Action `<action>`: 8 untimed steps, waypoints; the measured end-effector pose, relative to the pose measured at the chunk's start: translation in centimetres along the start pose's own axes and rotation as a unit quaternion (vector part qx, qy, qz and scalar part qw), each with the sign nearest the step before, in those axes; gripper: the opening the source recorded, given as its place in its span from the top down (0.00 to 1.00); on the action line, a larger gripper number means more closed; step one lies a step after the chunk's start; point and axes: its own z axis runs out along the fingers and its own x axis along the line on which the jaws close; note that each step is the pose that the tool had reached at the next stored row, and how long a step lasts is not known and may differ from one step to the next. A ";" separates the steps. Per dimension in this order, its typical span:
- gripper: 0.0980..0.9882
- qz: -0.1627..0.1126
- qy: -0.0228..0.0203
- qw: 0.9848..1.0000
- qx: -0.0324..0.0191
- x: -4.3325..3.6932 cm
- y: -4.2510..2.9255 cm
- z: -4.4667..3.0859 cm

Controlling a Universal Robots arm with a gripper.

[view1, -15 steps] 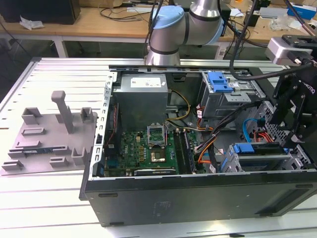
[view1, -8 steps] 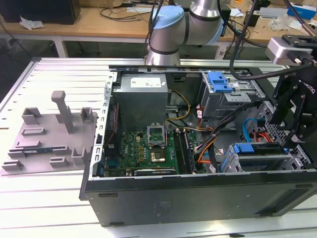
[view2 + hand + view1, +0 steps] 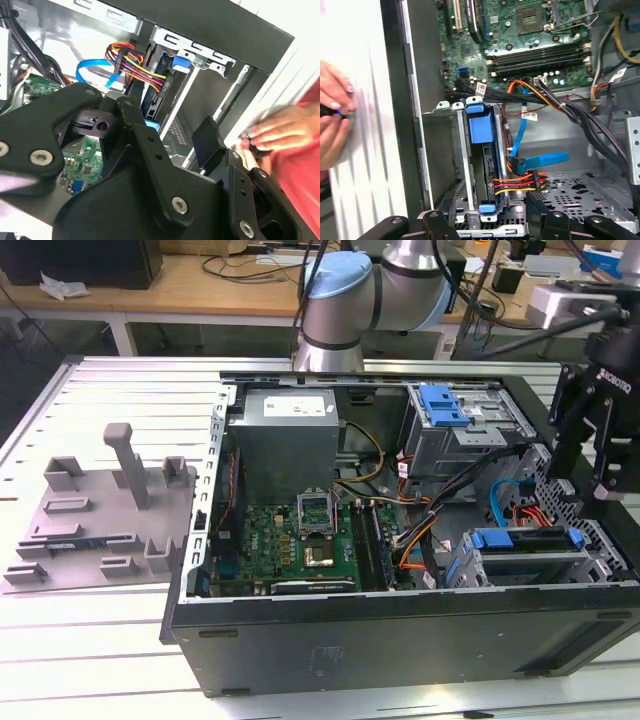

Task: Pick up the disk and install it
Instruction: 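Insert the second disk wire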

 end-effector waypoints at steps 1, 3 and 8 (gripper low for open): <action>0.37 0.000 0.006 1.000 0.001 -0.53 0.11 -0.11; 0.37 0.000 0.016 1.000 0.002 -1.45 0.30 -0.33; 0.60 0.001 0.070 0.998 0.009 -3.63 1.79 -0.68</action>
